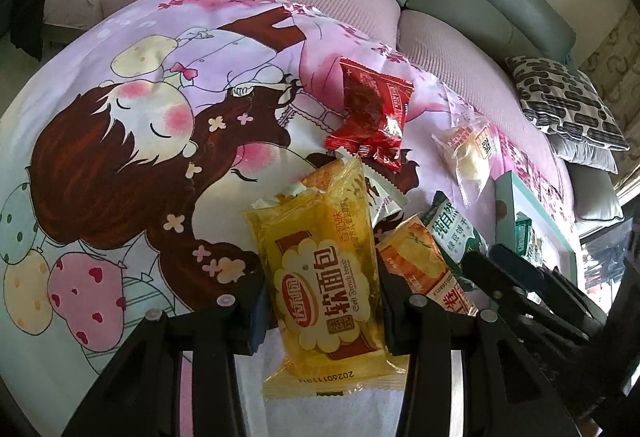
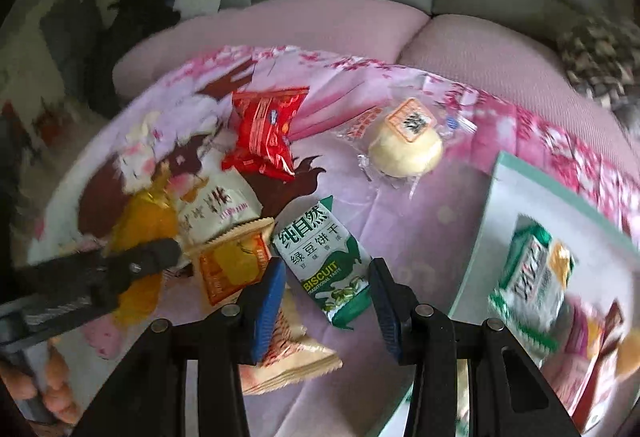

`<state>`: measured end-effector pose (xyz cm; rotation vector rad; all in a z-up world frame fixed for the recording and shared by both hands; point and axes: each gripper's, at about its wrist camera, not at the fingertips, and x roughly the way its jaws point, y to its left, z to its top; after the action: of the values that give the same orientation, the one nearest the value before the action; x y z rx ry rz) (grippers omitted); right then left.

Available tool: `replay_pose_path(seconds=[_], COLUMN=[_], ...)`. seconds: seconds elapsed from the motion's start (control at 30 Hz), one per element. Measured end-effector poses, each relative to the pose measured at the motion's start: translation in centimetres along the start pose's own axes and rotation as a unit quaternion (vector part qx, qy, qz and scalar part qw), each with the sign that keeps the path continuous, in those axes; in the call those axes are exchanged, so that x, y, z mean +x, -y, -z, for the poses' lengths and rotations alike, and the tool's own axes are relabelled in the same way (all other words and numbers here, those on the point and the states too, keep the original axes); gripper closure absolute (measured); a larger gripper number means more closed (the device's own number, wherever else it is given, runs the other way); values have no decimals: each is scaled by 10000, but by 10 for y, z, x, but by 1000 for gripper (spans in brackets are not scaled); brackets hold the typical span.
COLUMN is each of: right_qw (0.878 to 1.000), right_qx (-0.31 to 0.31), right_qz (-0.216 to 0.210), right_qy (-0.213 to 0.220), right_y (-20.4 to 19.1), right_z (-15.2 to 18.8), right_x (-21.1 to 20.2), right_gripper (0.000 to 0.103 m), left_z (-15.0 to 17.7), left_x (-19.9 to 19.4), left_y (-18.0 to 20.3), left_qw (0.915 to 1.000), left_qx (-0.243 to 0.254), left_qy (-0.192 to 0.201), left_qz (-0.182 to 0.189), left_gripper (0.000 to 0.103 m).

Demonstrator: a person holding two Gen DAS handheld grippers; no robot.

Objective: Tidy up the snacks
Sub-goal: 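Lift the yellow bread bag with the left gripper while the right lifts the green-white biscuit box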

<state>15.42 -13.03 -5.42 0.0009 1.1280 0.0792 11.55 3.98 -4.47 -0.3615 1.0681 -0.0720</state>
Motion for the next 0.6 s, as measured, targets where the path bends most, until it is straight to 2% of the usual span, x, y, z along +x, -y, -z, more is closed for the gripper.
replay_pose_path(seconds=[0.17, 0.23, 0.6], right_qw=[9989, 9980, 9963], right_qx=[-425, -562, -791], right_qz=[172, 281, 318], right_qy=[-81, -113, -149], right_y=[-2, -2, -4], right_z=[-5, -8, -21], right_x=[13, 17, 30], right_gripper=[45, 45, 43], left_z=[-1, -1, -1], left_x=[0, 2, 3], left_y=[-2, -4, -6], left_qw=[10000, 10000, 10000], left_qx=[-7, -13, -30], left_qy=[-7, -20, -42], left_qz=[12, 21, 29], left_gripper=[58, 58, 58])
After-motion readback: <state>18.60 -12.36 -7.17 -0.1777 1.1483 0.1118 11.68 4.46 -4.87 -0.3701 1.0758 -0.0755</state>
